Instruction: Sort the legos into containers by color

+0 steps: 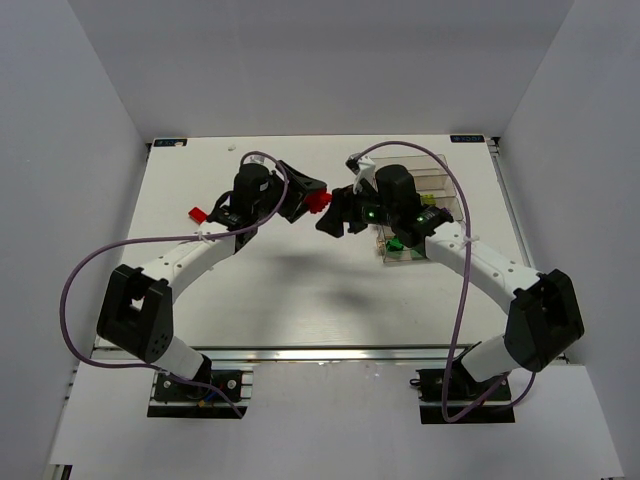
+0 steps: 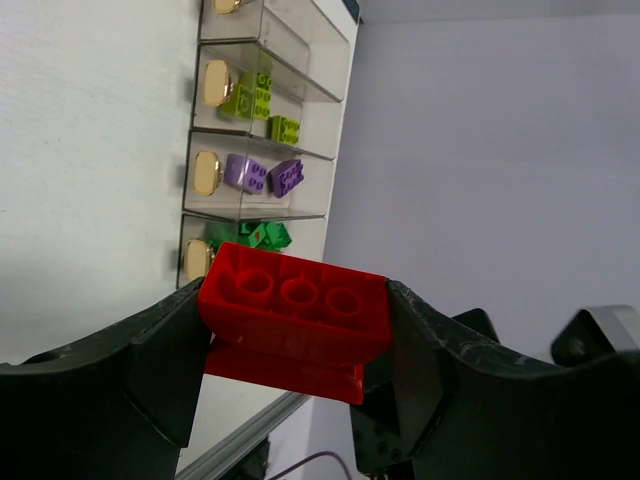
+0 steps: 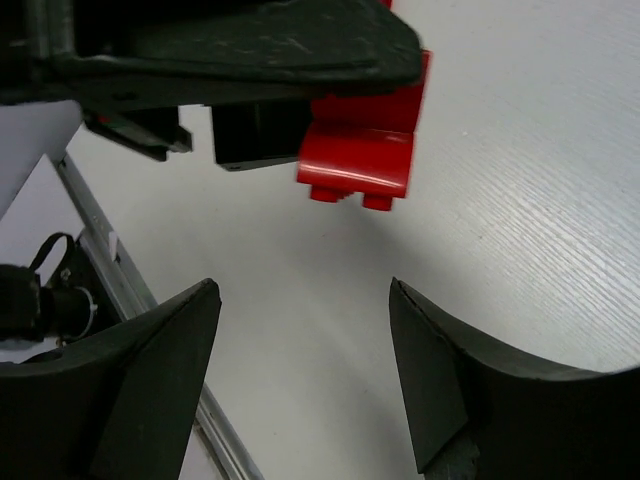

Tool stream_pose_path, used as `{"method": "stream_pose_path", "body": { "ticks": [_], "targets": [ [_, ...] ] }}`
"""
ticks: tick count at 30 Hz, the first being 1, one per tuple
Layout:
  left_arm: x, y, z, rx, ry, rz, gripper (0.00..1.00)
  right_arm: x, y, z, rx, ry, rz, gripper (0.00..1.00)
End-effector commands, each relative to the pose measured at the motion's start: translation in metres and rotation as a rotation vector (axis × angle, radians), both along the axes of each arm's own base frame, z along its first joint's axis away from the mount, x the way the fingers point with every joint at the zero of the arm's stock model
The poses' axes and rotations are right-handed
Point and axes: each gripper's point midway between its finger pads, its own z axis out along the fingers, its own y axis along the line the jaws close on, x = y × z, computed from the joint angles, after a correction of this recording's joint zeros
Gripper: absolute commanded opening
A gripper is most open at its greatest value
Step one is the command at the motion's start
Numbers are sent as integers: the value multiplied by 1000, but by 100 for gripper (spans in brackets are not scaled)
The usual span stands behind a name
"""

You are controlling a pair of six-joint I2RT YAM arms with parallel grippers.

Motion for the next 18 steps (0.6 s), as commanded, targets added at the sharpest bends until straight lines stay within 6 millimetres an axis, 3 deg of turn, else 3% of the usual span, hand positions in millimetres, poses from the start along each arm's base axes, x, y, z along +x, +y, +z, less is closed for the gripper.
{"method": "stream_pose_path", "body": {
  "ticks": [1, 8, 14, 17, 18],
  "targets": [
    [-1, -4, 15, -71, -9, 41, 0, 17, 2, 22, 60, -3, -128, 73],
    [-9, -13, 11, -97, -8, 29, 0, 37, 5, 28, 71, -50, -192, 67],
    [-13, -19, 9, -104, -5, 20, 0, 49, 7, 21, 54, -74, -219, 63],
    [-15, -20, 10, -111, -6, 22, 0, 54, 7, 16, 44, -82, -224, 57],
    [-15, -20, 10, -115, -7, 23, 0, 54, 7, 17, 43, -91, -220, 51]
  ]
}}
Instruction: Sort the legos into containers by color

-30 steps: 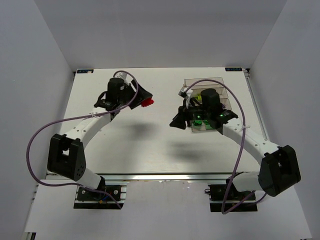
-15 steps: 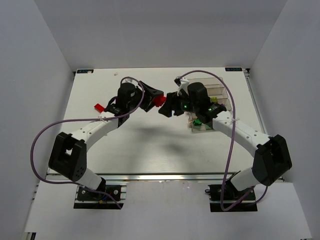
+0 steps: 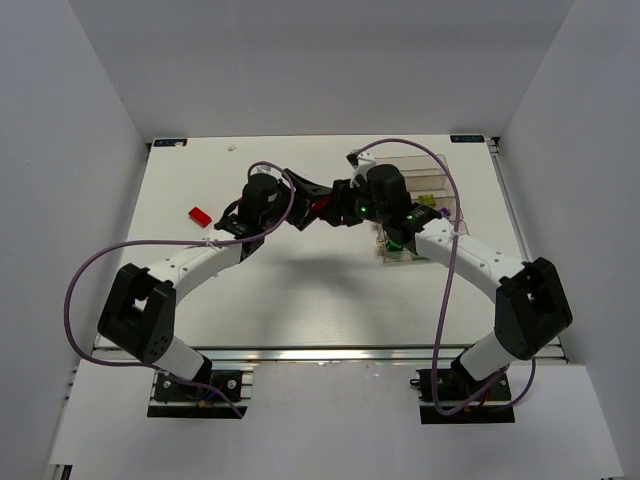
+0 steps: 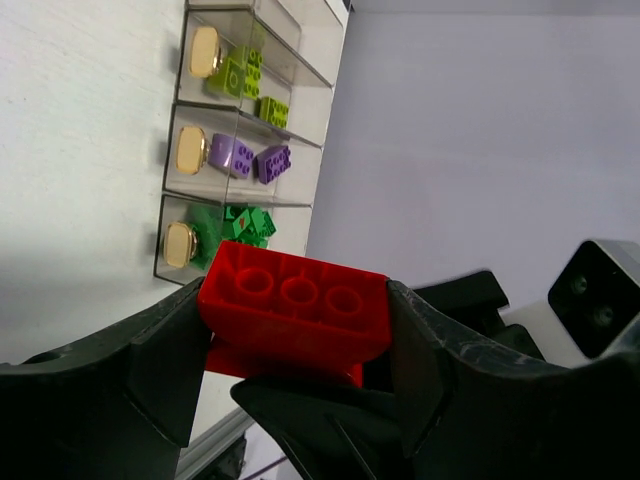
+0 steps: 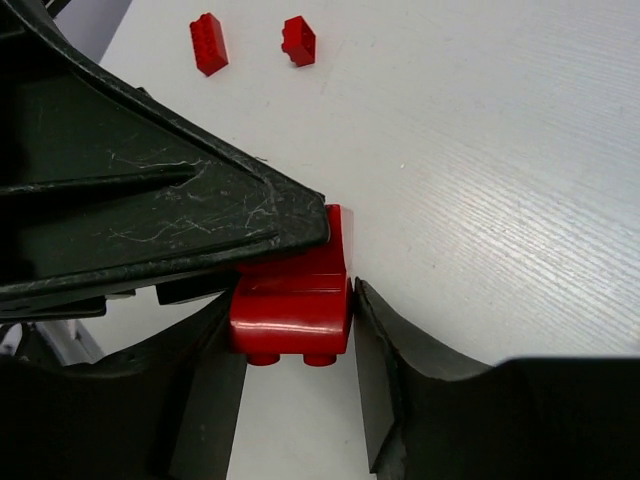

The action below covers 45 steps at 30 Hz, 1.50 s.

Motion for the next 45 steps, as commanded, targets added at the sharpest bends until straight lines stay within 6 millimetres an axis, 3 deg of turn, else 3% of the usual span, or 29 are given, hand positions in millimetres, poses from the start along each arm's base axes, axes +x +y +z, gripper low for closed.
{"method": "stream_pose_path", "body": {
  "ticks": [1, 8, 9, 10, 15, 19, 25, 26, 29, 31, 32, 33, 36, 41, 42, 44, 45],
  "targets": [
    [-3, 0, 17, -39, -44, 13, 0, 15, 7, 32, 51, -106, -17, 47],
    [-5, 0, 14, -52, -36, 14, 0, 11, 9, 33, 48, -156, 36, 14],
    [-5, 0, 14, -52, -34, 16, 0, 8, 10, 34, 51, -160, 52, 4],
    [-5, 1, 14, -52, -34, 17, 0, 4, 10, 36, 50, -179, 74, 0],
    [3, -1, 15, -68, -44, 29, 0, -26, 9, 36, 43, -262, 244, 0],
    [8, -5, 16, -77, -47, 24, 0, -52, -5, 31, 44, -333, 319, 0],
    [17, -12, 20, -85, -56, 13, 0, -51, -26, 24, -8, -374, 287, 0],
    [17, -13, 19, -81, -56, 8, 0, -45, -32, 23, -23, -382, 266, 0],
    [21, -19, 22, -61, -75, -26, 0, 0, -69, 28, -89, -408, 104, 0],
    [22, -23, 24, -52, -95, -51, 0, 40, -109, 14, -136, -353, -24, 0],
    [22, -25, 23, -50, -98, -58, 0, 56, -119, 24, -138, -363, -62, 0],
    [22, -25, 24, -47, -107, -65, 0, 78, -140, 9, -169, -321, -122, 0],
    [20, -27, 20, -38, -110, -85, 0, 121, -175, 0, -216, -288, -236, 0],
    [17, -28, 17, -20, -122, -111, 0, 174, -207, -1, -235, -291, -331, 0],
    [16, -29, 17, -14, -131, -122, 0, 185, -216, -15, -251, -264, -353, 0],
    [16, -31, 19, -14, -141, -136, 0, 206, -224, -5, -255, -286, -388, 0],
    [15, -32, 20, -10, -150, -151, 0, 216, -229, -19, -267, -264, -402, 0]
  ]
}}
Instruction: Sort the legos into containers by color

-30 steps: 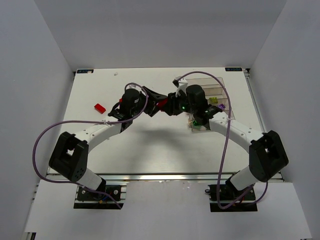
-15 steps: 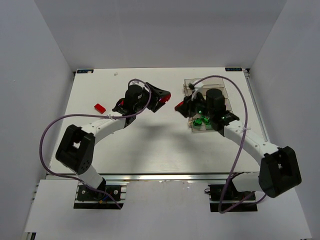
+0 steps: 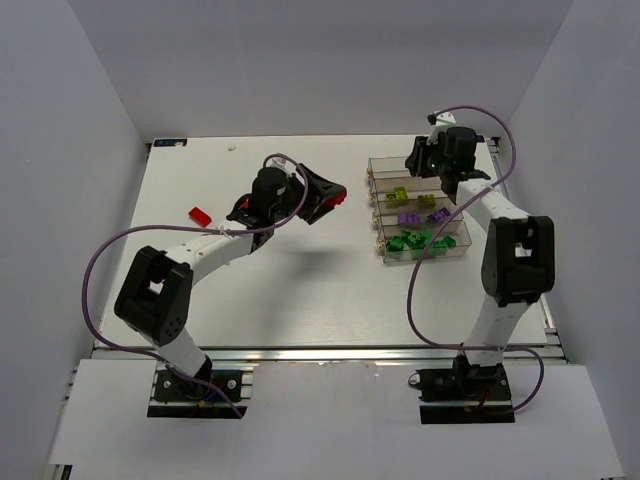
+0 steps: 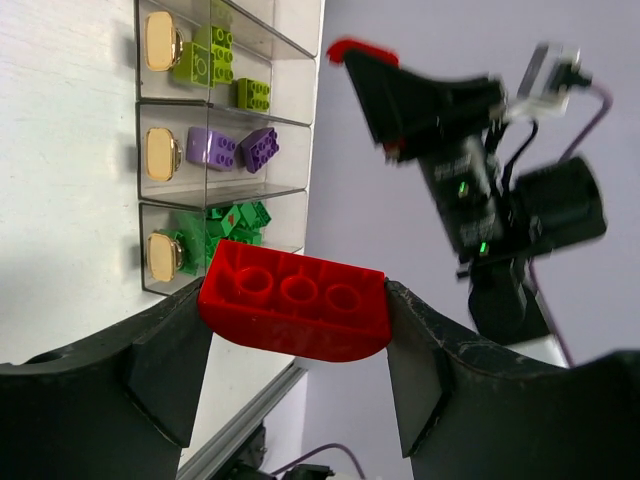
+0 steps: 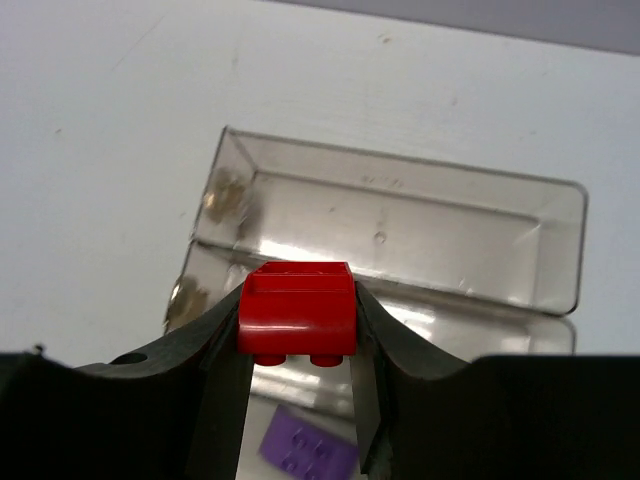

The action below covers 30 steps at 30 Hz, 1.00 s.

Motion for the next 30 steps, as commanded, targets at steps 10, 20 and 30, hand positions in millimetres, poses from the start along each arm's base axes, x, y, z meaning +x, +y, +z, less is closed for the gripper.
{"method": "stream_pose_path", "body": {
  "ticks": [10, 20, 30],
  "targets": [
    [8, -17, 31, 34, -142, -112, 0, 95, -29, 2, -85, -75, -89, 5],
    [32, -34, 28, 80, -169, -156, 0, 91, -33, -32, -110, -12, -75, 39],
    [83, -60, 7, 212, -208, -179, 0, 83, -49, -31, -84, 13, -86, 64]
  ]
}}
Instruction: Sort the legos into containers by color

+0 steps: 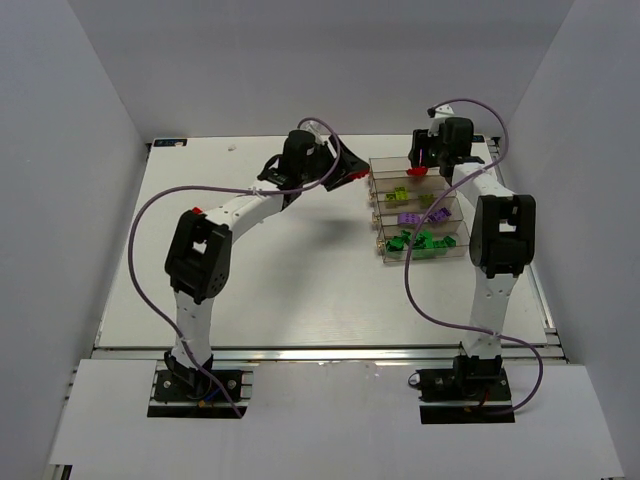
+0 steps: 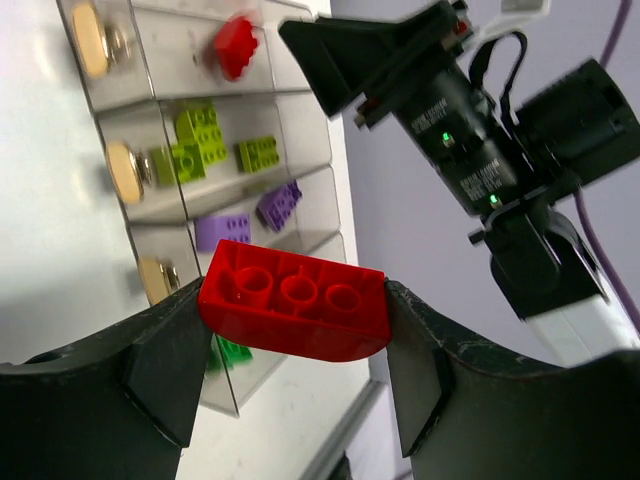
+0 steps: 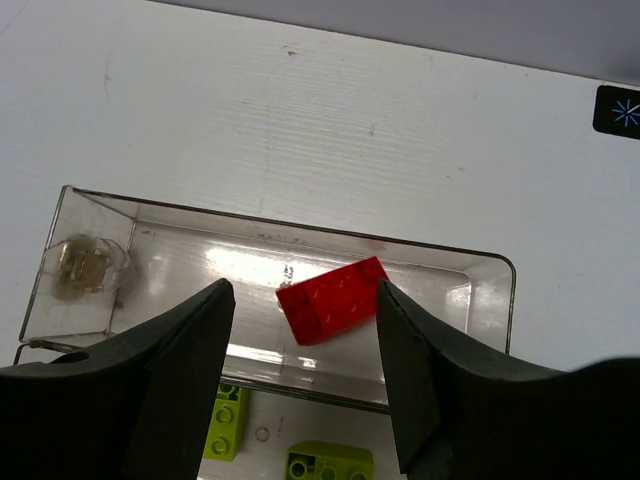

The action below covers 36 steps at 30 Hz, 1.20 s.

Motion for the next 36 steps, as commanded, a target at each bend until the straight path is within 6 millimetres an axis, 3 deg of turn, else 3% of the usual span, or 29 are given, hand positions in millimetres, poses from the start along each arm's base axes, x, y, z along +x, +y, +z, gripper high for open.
{"method": "stream_pose_path", "body": {
  "ticks": [1, 2, 3, 4, 5, 6, 7, 8, 9, 10, 11, 12, 14, 15, 19, 24, 36],
  "targets": [
    [13, -8, 10, 45, -62, -9, 0, -5, -9, 15, 35, -9, 11, 65],
    [19, -12, -4, 58, -50, -10, 0, -9, -9, 23, 48, -16, 29, 65],
    [26, -20, 8, 49, -87, -16, 0, -14, -11, 27, 65, -14, 55, 64],
    [31, -23, 6, 56, -91, -12, 0, -24, -1, 33, 114, -17, 161, 62],
    [37, -29, -11, 72, -83, -21, 0, -36, -14, 42, 144, -30, 188, 54],
    [41, -34, -14, 76, -84, -22, 0, -46, -10, 46, 179, -36, 248, 50],
    [50, -39, 2, 59, -123, -18, 0, -58, -1, 57, 224, -59, 333, 43],
    [53, -46, -1, 58, -128, -22, 0, -67, -3, 68, 231, -78, 348, 40],
    [60, -50, -18, 67, -112, -18, 0, -78, -2, 59, 242, -54, 360, 39],
    [67, -56, -6, 45, -144, -10, 0, -85, -1, 62, 246, -55, 377, 38],
    [72, -60, -9, 39, -143, 10, 0, -93, 0, 71, 229, -79, 388, 38],
    [77, -64, -22, 41, -136, 19, 0, -104, 1, 61, 236, -57, 394, 39],
    [86, -73, -12, 16, -202, 50, 0, -118, 4, 72, 231, -82, 408, 41],
    [89, -75, -11, 20, -223, 63, 0, -127, 5, 63, 241, -67, 412, 42],
    [108, -79, -5, 41, -316, 159, 0, -147, 11, 66, 263, -67, 425, 44],
    [129, -69, -3, 120, -383, 296, 2, -163, 13, 71, 299, -68, 432, 45],
    [138, -67, -52, 231, -321, 370, 7, -174, 1, 76, 333, -79, 407, 48]
  ]
}}
